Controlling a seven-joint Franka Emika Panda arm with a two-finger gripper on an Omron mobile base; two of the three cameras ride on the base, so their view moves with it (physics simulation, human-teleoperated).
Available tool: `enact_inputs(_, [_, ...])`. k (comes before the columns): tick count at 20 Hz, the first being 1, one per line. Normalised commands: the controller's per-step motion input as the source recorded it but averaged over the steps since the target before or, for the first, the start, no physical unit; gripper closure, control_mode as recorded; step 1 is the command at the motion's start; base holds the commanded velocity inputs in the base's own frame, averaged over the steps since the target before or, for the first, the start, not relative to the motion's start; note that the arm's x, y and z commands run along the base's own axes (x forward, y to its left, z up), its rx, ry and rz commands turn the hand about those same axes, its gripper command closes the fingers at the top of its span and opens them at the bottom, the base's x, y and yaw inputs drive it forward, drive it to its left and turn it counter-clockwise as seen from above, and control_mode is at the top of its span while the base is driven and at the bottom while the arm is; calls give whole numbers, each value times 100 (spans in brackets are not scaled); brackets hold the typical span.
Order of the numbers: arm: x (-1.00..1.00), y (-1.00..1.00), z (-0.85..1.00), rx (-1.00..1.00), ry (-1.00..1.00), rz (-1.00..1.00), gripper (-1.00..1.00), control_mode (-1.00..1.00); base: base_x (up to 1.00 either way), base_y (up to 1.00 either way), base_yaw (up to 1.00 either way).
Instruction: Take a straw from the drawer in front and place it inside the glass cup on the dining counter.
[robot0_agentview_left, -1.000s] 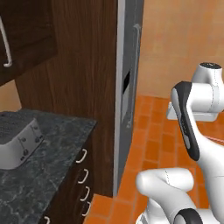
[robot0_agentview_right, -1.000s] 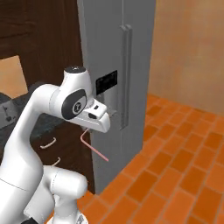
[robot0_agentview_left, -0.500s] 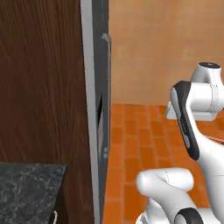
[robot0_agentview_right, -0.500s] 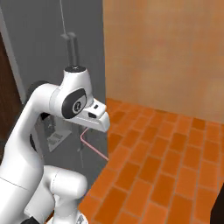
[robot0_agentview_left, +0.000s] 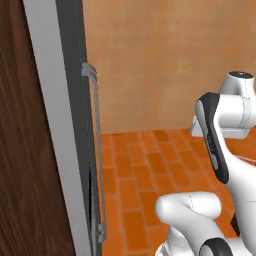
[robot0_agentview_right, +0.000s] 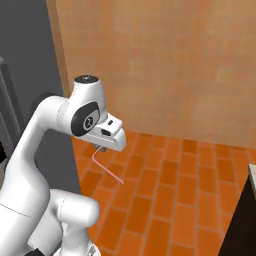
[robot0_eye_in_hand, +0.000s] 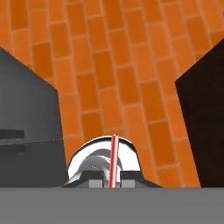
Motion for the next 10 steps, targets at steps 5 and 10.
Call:
enact_inputs(5, [0, 0, 0, 0, 0, 0, 100, 100, 100, -21, -33])
enact_inputs(10, [0, 0, 0, 0, 0, 0, 100, 100, 100, -18, -36])
